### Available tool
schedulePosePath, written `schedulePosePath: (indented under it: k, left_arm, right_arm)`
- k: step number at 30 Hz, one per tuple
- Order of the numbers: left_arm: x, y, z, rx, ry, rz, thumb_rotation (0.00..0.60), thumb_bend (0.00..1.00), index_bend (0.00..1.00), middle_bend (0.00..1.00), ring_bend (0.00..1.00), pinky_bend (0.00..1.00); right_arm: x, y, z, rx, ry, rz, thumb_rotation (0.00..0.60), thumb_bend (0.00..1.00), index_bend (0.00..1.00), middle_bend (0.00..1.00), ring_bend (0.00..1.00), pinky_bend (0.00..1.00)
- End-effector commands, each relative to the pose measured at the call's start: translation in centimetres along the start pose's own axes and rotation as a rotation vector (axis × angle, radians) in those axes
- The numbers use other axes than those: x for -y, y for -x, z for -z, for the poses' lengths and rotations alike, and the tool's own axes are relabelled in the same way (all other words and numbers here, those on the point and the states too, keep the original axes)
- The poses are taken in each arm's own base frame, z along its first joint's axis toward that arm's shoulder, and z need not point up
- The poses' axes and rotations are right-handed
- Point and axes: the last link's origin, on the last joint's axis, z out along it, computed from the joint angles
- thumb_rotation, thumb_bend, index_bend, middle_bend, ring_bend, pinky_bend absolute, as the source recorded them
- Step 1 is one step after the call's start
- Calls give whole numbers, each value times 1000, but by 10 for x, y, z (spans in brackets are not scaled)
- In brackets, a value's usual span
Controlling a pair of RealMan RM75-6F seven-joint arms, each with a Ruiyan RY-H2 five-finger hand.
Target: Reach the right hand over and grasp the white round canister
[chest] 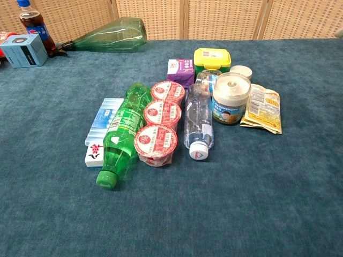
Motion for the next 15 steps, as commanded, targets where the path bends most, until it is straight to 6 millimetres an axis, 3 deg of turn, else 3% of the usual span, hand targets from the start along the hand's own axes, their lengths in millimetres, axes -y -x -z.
schedulePosePath:
  k: [1,8,15]
  left_arm:
    - [0,1,0,3,-1,1,600,0,0,0,0,0]
    - [-2,1,1,-2,7,6,600,0,0,0,0,0]
    - [-3,-3,1,-11,14,3,600,0,0,0,0,0]
  right_arm:
    - [0,0,0,6,-1,-3,600,3,0,0,0,0]
    - [1,2,3,35,-22,-65,600,2,0,0,0,0]
    - [18,2,2,113,-126,-213,600,2,0,0,0,0]
